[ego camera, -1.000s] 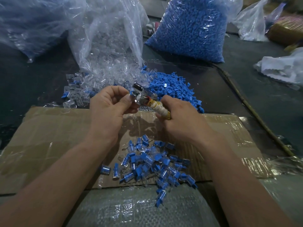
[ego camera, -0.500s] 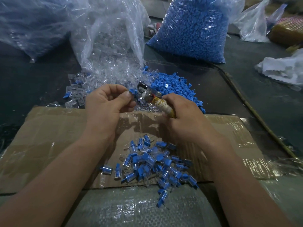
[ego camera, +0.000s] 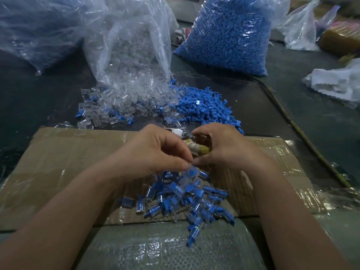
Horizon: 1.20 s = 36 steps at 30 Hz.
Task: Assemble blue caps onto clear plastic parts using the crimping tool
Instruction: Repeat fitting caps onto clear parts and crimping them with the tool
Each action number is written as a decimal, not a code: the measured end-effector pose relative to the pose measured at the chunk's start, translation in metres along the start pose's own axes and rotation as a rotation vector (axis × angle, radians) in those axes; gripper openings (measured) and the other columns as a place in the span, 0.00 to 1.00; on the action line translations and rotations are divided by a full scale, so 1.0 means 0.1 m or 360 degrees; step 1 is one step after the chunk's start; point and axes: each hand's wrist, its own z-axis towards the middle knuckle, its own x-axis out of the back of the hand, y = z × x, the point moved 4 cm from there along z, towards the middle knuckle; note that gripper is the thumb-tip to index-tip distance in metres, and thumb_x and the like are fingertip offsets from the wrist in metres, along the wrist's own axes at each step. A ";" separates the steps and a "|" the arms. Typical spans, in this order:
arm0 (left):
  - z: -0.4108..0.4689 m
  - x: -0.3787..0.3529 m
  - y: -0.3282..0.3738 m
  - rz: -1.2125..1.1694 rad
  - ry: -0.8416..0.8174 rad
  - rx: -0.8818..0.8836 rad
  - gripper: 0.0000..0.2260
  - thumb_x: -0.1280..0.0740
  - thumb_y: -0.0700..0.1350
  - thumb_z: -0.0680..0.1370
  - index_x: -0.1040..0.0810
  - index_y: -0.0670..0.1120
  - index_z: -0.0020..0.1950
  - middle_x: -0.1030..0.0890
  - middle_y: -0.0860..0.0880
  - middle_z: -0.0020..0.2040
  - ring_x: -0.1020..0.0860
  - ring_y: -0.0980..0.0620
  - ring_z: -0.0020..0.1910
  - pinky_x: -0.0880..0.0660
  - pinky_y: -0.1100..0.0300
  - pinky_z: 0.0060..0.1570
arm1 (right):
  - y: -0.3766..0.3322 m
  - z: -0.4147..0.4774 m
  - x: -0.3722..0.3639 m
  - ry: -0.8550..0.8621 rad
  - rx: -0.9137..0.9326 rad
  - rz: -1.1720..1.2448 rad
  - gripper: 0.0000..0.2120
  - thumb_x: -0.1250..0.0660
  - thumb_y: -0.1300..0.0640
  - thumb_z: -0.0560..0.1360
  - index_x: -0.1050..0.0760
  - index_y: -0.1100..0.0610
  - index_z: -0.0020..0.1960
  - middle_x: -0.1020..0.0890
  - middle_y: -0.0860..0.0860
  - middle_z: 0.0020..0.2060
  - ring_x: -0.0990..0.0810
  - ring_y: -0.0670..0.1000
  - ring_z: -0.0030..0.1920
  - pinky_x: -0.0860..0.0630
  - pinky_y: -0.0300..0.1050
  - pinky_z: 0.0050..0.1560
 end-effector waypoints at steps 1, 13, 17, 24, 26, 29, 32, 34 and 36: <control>0.00 -0.01 -0.01 0.0038 -0.0058 -0.0003 0.10 0.28 0.49 0.60 0.17 0.49 0.39 0.17 0.47 0.35 0.21 0.54 0.33 0.23 0.64 0.35 | 0.00 0.00 0.00 -0.0009 -0.0002 0.0001 0.30 0.23 0.48 0.61 0.28 0.49 0.61 0.29 0.41 0.47 0.29 0.44 0.49 0.34 0.41 0.49; 0.00 0.04 0.00 -0.0100 0.0304 -0.0016 0.03 0.30 0.45 0.65 0.17 0.48 0.36 0.18 0.50 0.33 0.22 0.60 0.31 0.28 0.71 0.30 | 0.05 -0.03 0.04 -0.0140 -0.0065 0.0145 0.23 0.30 0.41 0.66 0.26 0.46 0.59 0.29 0.37 0.45 0.28 0.41 0.48 0.31 0.41 0.48; -0.02 0.29 -0.08 0.0281 0.1102 0.0069 0.10 0.31 0.37 0.71 0.21 0.53 0.38 0.20 0.55 0.32 0.23 0.64 0.33 0.27 0.73 0.35 | 0.07 -0.02 0.05 -0.0039 -0.0053 0.0151 0.17 0.32 0.44 0.71 0.25 0.48 0.58 0.29 0.36 0.43 0.30 0.39 0.45 0.36 0.34 0.41; 0.03 0.47 -0.18 0.1174 0.1214 0.0101 0.13 0.31 0.40 0.73 0.21 0.44 0.57 0.23 0.47 0.53 0.29 0.50 0.56 0.37 0.54 0.61 | 0.23 0.05 0.16 0.0510 -0.0182 0.0064 0.13 0.36 0.53 0.76 0.25 0.54 0.59 0.24 0.47 0.52 0.29 0.44 0.50 0.33 0.39 0.51; 0.05 0.48 -0.21 0.1259 0.1160 0.0144 0.14 0.31 0.41 0.73 0.22 0.44 0.59 0.23 0.44 0.59 0.30 0.46 0.61 0.39 0.50 0.65 | 0.25 0.08 0.12 0.0507 -0.0204 0.0051 0.15 0.36 0.53 0.76 0.26 0.54 0.62 0.24 0.49 0.56 0.28 0.46 0.53 0.33 0.41 0.54; 0.05 0.50 -0.23 0.1335 0.1176 0.0200 0.15 0.32 0.41 0.74 0.23 0.46 0.61 0.24 0.45 0.61 0.31 0.46 0.64 0.40 0.48 0.67 | 0.20 0.14 0.05 0.0477 -0.0154 0.0036 0.16 0.36 0.52 0.76 0.27 0.53 0.63 0.25 0.50 0.57 0.28 0.47 0.54 0.34 0.41 0.55; 0.06 0.51 -0.23 0.1327 0.1178 0.0207 0.14 0.34 0.40 0.75 0.23 0.46 0.61 0.25 0.45 0.62 0.32 0.47 0.65 0.41 0.48 0.67 | 0.09 0.18 0.01 0.0464 -0.0020 0.0061 0.16 0.37 0.52 0.77 0.27 0.53 0.64 0.25 0.49 0.59 0.29 0.46 0.57 0.38 0.38 0.56; 0.08 0.48 -0.22 0.1286 0.1143 0.0154 0.14 0.37 0.37 0.76 0.23 0.45 0.61 0.25 0.45 0.62 0.32 0.47 0.64 0.42 0.50 0.67 | 0.01 0.22 -0.02 0.0419 0.0078 0.0057 0.17 0.39 0.53 0.78 0.30 0.52 0.66 0.27 0.48 0.64 0.32 0.46 0.63 0.43 0.37 0.60; 0.10 0.43 -0.22 0.1272 0.1092 0.0091 0.15 0.39 0.35 0.77 0.24 0.44 0.62 0.25 0.45 0.62 0.33 0.48 0.64 0.43 0.56 0.66 | -0.05 0.27 -0.07 0.0339 0.0139 0.0024 0.19 0.43 0.53 0.79 0.34 0.50 0.69 0.33 0.48 0.69 0.38 0.47 0.69 0.47 0.38 0.64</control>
